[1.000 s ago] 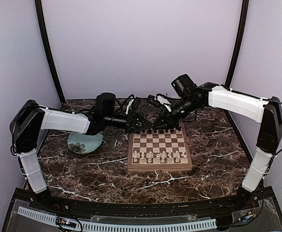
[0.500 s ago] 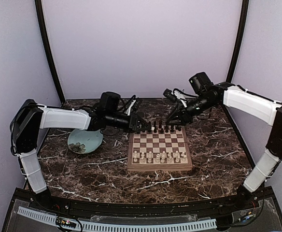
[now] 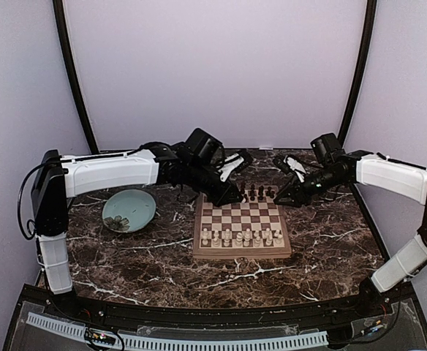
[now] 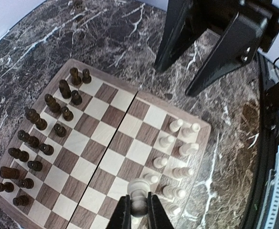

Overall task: Set up the chess pieces on the board
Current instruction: Place the pawn on d2.

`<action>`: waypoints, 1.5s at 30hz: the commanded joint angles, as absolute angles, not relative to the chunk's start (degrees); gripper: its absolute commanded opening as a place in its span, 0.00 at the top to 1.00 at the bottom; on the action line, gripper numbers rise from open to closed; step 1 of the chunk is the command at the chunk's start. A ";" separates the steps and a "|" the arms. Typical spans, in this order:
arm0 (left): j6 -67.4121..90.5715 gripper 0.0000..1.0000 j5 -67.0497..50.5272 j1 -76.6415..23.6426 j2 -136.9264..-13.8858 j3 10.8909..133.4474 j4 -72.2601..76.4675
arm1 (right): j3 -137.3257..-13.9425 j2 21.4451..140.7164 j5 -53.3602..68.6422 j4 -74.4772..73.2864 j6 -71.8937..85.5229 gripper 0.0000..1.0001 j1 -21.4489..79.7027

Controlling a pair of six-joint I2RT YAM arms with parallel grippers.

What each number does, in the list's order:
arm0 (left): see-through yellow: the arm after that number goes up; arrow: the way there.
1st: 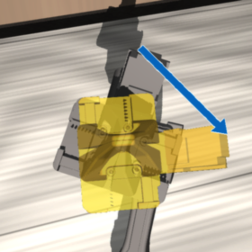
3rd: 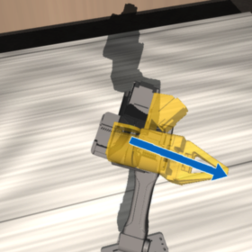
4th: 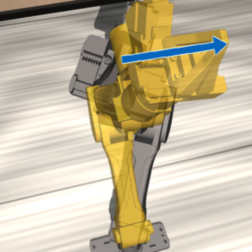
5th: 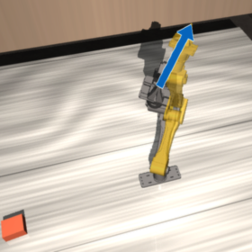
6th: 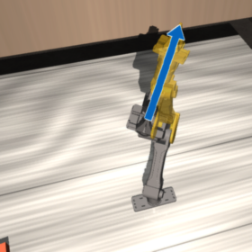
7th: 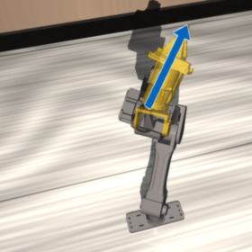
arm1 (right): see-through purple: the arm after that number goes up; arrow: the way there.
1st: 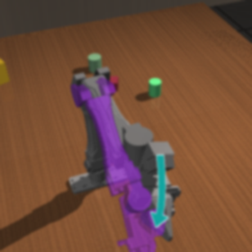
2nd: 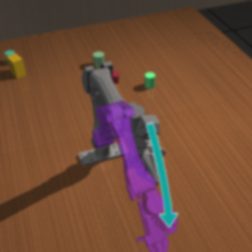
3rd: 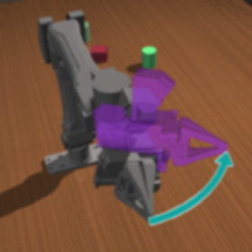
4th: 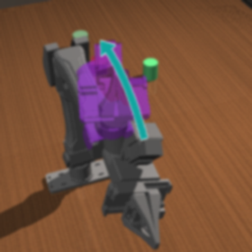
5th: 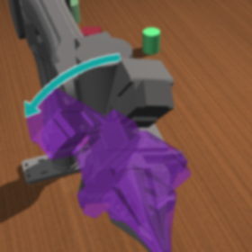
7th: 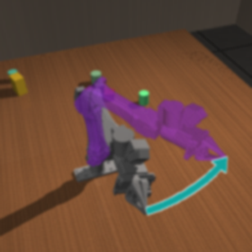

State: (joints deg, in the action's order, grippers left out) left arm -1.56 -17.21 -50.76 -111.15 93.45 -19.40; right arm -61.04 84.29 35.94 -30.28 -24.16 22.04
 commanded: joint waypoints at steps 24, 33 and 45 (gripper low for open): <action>-17.23 0.93 -4.92 -56.67 -125.68 108.42 -41.84 | -58.73 85.86 33.40 -25.20 -25.49 0.61 21.80; -17.78 0.92 -4.73 -57.25 -127.61 110.04 -42.49 | -58.65 85.95 33.57 -25.48 -25.84 0.61 21.82; -18.36 0.90 -4.23 -57.82 -128.58 110.09 -42.60 | -58.80 86.53 33.84 -25.84 -25.75 0.61 21.84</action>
State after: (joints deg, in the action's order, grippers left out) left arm -17.41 -4.80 -57.43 -128.62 108.73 -40.91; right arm -59.20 85.67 33.19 -26.15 -25.23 22.04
